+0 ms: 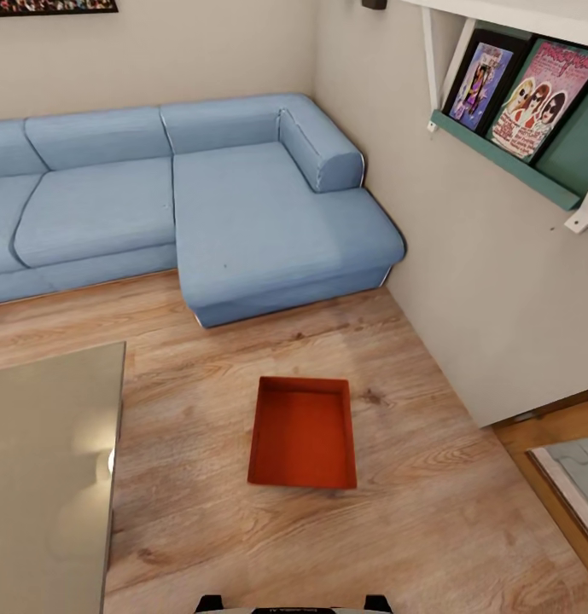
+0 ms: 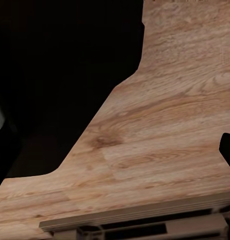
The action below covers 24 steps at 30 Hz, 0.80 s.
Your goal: Move the two storage containers from the living room to the garage. In the garage, place one container on the floor and stack the other container on top of it (either order is fine).
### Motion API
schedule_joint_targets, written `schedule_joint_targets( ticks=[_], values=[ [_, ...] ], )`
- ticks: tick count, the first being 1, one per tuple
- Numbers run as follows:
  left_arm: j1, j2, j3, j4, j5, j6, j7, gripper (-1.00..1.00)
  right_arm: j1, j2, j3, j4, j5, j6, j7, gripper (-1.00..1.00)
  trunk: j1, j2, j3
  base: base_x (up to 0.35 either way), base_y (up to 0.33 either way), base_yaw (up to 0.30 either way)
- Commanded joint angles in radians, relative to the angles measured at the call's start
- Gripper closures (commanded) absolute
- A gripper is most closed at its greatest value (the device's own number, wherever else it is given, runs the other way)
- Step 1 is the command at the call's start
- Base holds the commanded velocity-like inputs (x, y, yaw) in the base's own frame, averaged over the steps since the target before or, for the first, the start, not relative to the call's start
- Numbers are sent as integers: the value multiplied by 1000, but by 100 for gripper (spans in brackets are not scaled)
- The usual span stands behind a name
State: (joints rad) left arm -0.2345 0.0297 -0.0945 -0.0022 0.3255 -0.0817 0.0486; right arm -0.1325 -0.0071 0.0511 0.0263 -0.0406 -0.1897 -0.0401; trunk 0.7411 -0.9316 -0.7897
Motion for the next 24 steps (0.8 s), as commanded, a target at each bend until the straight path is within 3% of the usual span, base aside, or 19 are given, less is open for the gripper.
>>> schedule_joint_targets(
  ticks=[1, 24],
  values=[
    [0, 0, -9, 1, 7, -2, 2, -100, -1, 0, 6, 3, -4, -5, -2, -100, 0, 0, -1, 173, -116, 0],
    [0, 3, -10, 1, 9, -2, 0, -100, -1, -4, 5, 3, -4, -5, -1, -100, 0, 0, -1, 70, -23, 0]
  ],
)
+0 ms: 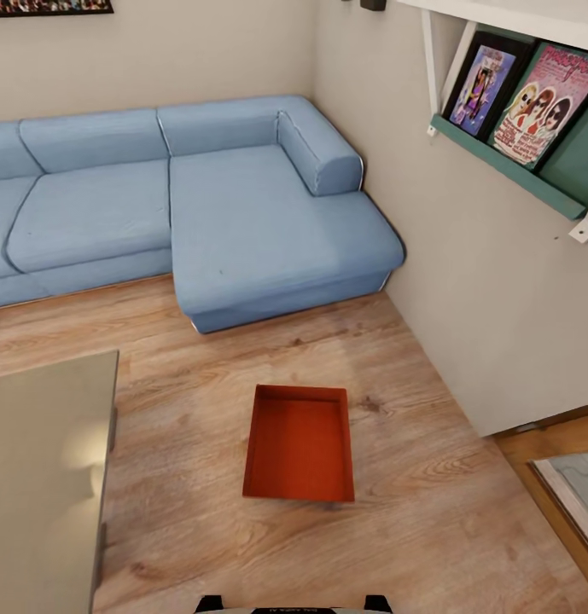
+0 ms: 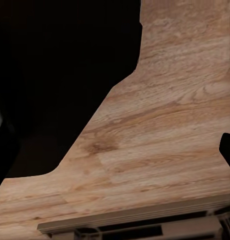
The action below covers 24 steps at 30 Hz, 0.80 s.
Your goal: Move the two storage containers from the living room to the garage. In the garage, place one container on the floor and stack the other container on top of it (either order is fine).
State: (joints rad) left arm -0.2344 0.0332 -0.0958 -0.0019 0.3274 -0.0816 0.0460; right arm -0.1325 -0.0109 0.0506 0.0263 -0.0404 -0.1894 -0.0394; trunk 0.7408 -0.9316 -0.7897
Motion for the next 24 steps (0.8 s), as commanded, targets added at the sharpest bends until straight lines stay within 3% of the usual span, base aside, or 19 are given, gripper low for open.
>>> schedule_joint_targets(
  ticks=[1, 12, 24],
  values=[
    [0, 1, -9, 0, 7, -3, 2, -100, -1, 0, 5, 3, -4, -5, -2, -100, 1, 0, 0, 207, 0, 0],
    [0, 0, -8, 0, 7, -3, 3, -100, -1, 2, 5, 3, -6, -5, -6, -100, 1, 0, 0, 42, 0, -2],
    [0, -1, -9, 0, 7, -3, 3, -100, -1, 6, 3, 3, -7, -2, -8, -100, 1, 0, 0, 1, 0, -99]
  ],
)
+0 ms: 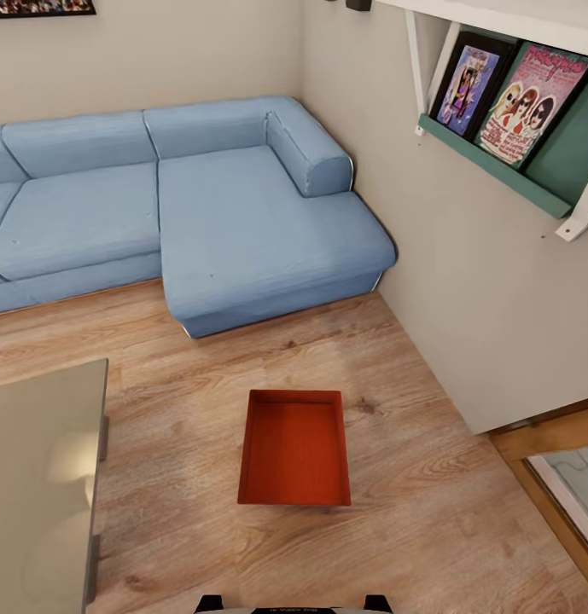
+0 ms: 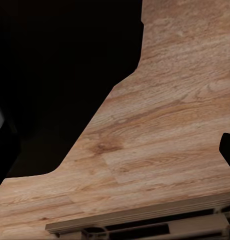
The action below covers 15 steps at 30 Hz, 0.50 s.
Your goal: Move the two storage containers from the living room to the garage. In the garage, place one container on the floor and stack the other container on top of it (either order is fine).
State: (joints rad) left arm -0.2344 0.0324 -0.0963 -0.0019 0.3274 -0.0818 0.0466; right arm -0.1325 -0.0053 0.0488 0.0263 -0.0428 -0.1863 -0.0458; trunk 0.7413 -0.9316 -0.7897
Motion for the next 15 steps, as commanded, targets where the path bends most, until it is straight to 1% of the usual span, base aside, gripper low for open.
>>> schedule_joint_targets(
  ticks=[1, 15],
  values=[
    [0, 0, -8, 0, 7, -3, 3, -100, -1, 0, 5, 3, -4, -5, -2, -100, 0, 0, -1, 0, 0, -15],
    [0, 0, -8, 0, 7, -3, 3, -100, -1, -2, 6, 3, -3, -6, 0, -100, 0, 0, -1, 0, 0, -2]
  ],
)
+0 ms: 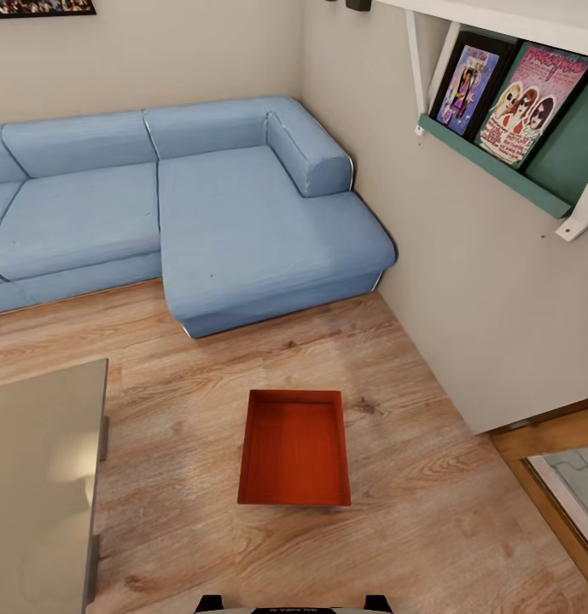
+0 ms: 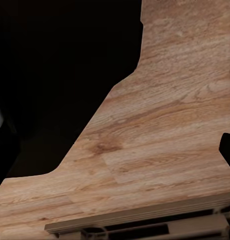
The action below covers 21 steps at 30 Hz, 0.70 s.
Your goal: Move the two storage containers from the living room to the garage. In the garage, place one container on the floor and stack the other container on top of it (either order is fine).
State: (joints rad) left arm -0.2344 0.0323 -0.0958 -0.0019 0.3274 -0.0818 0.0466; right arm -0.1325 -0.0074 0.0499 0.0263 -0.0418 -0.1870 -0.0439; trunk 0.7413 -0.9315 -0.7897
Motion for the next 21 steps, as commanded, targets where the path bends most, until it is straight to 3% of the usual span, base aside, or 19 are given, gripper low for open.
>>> schedule_joint_targets(
  ticks=[1, 21],
  values=[
    [0, 0, -9, 0, 7, -3, 2, -100, -1, 0, 5, 3, -4, -6, -2, -100, 0, 0, -1, 0, 0, 0],
    [0, 0, -9, 0, 7, -3, 2, -100, -1, 1, 4, 3, -6, -5, -5, -100, 0, 0, -1, 0, 0, -29]
  ],
)
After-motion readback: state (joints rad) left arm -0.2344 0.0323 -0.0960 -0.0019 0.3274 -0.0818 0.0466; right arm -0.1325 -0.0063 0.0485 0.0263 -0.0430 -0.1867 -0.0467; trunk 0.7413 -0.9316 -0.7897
